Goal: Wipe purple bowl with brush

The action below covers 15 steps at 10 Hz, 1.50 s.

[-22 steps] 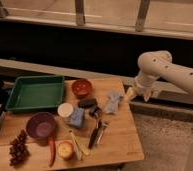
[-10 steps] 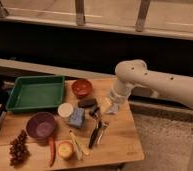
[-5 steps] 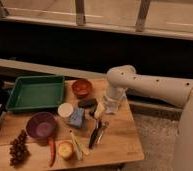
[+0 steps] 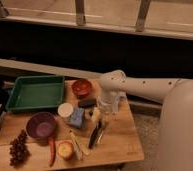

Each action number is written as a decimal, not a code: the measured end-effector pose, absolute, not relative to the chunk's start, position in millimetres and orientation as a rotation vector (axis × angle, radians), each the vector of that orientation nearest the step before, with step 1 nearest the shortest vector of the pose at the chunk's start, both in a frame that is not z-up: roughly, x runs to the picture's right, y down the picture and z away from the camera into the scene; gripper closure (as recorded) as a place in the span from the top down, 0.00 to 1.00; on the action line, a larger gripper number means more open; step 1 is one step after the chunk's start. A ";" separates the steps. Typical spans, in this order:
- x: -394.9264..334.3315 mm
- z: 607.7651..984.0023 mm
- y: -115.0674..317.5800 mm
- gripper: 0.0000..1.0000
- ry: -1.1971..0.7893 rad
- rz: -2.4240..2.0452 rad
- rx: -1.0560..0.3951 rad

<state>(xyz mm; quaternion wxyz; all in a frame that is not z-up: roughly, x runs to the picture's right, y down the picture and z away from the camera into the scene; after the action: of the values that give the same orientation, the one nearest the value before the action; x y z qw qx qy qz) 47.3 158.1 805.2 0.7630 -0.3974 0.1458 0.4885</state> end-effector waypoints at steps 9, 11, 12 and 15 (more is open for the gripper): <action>23.6 843.6 162.7 0.71 0.299 1.025 -0.849; 32.9 861.5 175.0 0.71 0.311 1.044 -0.884; 33.6 865.1 177.4 0.71 0.317 1.055 -0.901; 37.2 865.1 175.4 0.54 0.325 1.048 -0.897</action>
<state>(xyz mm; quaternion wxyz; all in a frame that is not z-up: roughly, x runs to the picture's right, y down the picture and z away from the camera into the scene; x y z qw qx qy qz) 37.2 175.4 865.1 0.7591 -0.4121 0.1491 0.4814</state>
